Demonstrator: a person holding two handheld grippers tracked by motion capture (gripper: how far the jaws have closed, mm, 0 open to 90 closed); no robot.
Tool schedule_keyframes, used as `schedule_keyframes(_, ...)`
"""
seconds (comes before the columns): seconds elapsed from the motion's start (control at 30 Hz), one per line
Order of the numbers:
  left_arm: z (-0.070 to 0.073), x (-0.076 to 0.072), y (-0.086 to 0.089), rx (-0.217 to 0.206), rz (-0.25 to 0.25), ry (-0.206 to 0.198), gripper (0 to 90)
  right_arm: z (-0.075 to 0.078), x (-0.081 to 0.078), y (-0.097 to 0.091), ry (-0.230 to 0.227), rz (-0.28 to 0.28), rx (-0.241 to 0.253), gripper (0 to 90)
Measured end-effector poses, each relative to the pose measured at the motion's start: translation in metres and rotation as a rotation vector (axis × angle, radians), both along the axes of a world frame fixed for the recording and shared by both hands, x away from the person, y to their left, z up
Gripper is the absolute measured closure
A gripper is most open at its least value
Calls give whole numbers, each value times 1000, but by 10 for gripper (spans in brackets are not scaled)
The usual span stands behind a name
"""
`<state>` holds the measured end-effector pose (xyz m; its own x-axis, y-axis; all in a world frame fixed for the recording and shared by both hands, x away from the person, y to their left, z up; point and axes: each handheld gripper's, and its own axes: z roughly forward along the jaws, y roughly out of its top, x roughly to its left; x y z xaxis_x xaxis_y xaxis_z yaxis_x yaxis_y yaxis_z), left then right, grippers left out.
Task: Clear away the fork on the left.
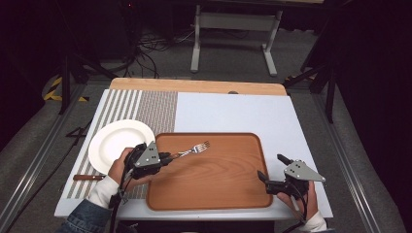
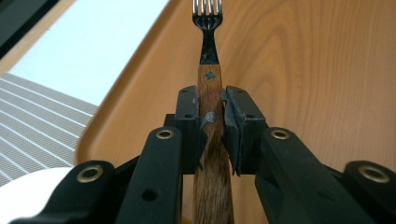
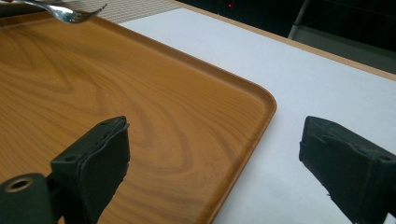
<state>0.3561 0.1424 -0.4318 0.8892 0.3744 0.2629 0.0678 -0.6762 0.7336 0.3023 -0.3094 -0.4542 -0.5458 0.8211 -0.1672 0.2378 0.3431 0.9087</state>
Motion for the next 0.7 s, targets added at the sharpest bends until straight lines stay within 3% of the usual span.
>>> schedule_keyframes(0.3,-5,-4,-12,19,-13,32,765,0,0,0,3,0,-3,94)
schedule_keyframes(0.47,-10,-7,-19,32,-13,84,766,-1,0,1,9,3,-5,95)
schedule_keyframes(0.57,-15,-10,-24,14,-10,130,765,-1,1,0,9,-2,1,94)
schedule_keyframes(0.7,-19,-14,-30,20,-4,151,765,-1,1,0,10,0,3,93)
